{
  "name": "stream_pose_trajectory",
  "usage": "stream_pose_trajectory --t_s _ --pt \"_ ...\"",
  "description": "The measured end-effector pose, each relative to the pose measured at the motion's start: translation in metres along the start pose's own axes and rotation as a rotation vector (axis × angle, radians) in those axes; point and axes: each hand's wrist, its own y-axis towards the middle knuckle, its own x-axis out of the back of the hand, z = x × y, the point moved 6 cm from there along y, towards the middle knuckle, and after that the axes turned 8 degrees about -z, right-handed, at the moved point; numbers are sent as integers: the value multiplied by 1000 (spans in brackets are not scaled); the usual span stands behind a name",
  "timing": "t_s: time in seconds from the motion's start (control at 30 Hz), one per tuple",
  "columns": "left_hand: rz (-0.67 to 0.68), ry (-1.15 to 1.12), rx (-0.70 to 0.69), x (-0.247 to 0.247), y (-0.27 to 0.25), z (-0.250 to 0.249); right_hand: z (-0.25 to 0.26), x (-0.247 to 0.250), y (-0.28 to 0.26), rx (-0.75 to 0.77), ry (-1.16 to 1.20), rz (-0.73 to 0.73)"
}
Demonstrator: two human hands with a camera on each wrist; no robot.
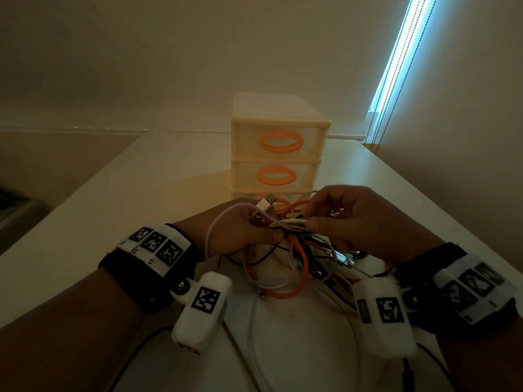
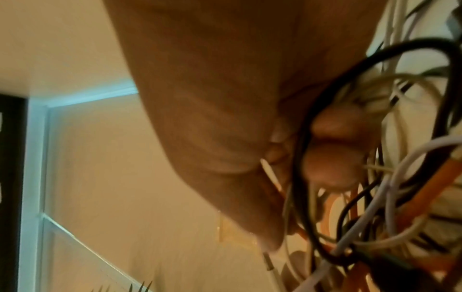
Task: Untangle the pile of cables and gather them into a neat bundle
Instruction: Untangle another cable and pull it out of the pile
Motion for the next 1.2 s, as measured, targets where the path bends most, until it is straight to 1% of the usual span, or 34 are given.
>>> stream_pose_trajectory --t_s 0.03,0.07,0.13,0.17,0.27,0.3,0.37,0.4,0.5,0.53,0.6,0.7,0.8,0.87,0.93,1.03,1.1,1.17,1.2 --pt "5 -30 -7 -3 0 1 -1 -1 -1 -33 -21 29" --pt "9 -57 -17 -5 0 2 -6 -1 0 -54 -61 28" --pt "6 -93 -34 -8 2 6 -11 -2 2 -88 -190 20" --pt "4 -93 -36 -7 3 8 -13 -4 2 -106 -252 43" --pt "-14 -45 -48 -5 4 9 -15 -17 0 -143 -292 184" --pt "-4 -33 -42 -5 5 11 -15 -19 -2 -129 -312 219" --pt "38 44 40 -6 5 18 -15 -19 -1 -94 -344 236" --pt "27 69 61 -4 6 22 -16 -19 0 -99 -325 231" --pt "-15 -32 -68 -4 10 17 -23 -16 2 -122 -268 199" --pt "-28 -40 -84 -5 9 18 -24 -17 3 -121 -262 196" --pt "-18 -52 -106 -6 10 20 -25 -17 3 -132 -235 197" --pt "18 -94 -90 -8 11 24 -27 -18 4 -141 -212 187" --pt "-1 -153 -167 -5 14 24 -29 -18 5 -165 -141 169" --pt "6 -146 -176 -5 11 23 -29 -18 6 -154 -142 151" --pt "27 -140 -182 -6 10 22 -29 -19 8 -174 -104 127" --pt "29 -133 -169 -3 10 19 -33 -17 6 -311 149 73" --pt "37 -139 -163 -1 10 17 -35 -18 4 -337 249 68" --pt "91 -160 -166 0 10 18 -33 -21 3 -328 238 51" --pt "97 -152 -162 0 9 17 -32 -21 2 -322 222 29"
